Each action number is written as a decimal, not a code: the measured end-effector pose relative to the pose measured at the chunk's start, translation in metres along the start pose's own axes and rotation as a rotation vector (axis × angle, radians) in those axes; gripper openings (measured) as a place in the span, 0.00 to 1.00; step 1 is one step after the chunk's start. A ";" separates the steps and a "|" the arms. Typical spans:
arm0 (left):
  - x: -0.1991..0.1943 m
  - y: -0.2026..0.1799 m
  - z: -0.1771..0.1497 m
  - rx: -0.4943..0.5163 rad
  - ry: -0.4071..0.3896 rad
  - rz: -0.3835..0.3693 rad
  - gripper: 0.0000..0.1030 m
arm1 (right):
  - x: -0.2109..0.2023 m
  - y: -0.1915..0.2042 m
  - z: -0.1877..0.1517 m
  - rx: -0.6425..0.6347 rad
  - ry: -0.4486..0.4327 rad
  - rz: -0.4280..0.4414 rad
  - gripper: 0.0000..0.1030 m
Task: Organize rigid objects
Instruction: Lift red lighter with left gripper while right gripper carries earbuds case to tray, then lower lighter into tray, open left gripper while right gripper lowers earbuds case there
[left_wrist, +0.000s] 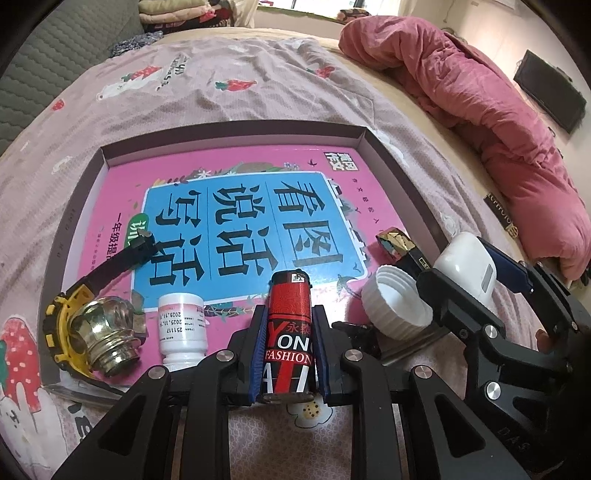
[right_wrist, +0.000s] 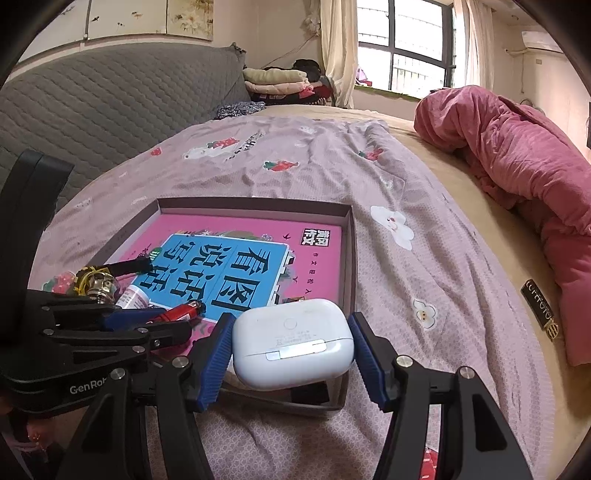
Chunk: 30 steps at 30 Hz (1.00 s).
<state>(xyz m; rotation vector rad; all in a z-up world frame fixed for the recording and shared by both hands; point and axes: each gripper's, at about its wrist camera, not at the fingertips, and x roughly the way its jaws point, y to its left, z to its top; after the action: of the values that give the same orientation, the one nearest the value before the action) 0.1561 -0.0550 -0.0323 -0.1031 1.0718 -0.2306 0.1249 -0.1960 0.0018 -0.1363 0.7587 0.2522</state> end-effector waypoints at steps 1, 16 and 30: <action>0.000 0.000 0.000 0.002 -0.001 0.001 0.22 | 0.000 0.000 0.000 0.000 0.001 0.000 0.60; 0.001 0.018 0.001 -0.051 -0.011 0.014 0.22 | 0.008 0.004 -0.002 -0.004 0.015 0.017 0.60; 0.000 0.030 0.001 -0.083 -0.009 0.021 0.22 | 0.018 0.009 -0.005 -0.005 0.037 -0.003 0.60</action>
<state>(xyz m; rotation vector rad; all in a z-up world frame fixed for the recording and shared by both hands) 0.1608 -0.0262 -0.0373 -0.1673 1.0729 -0.1670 0.1312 -0.1853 -0.0145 -0.1469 0.7946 0.2494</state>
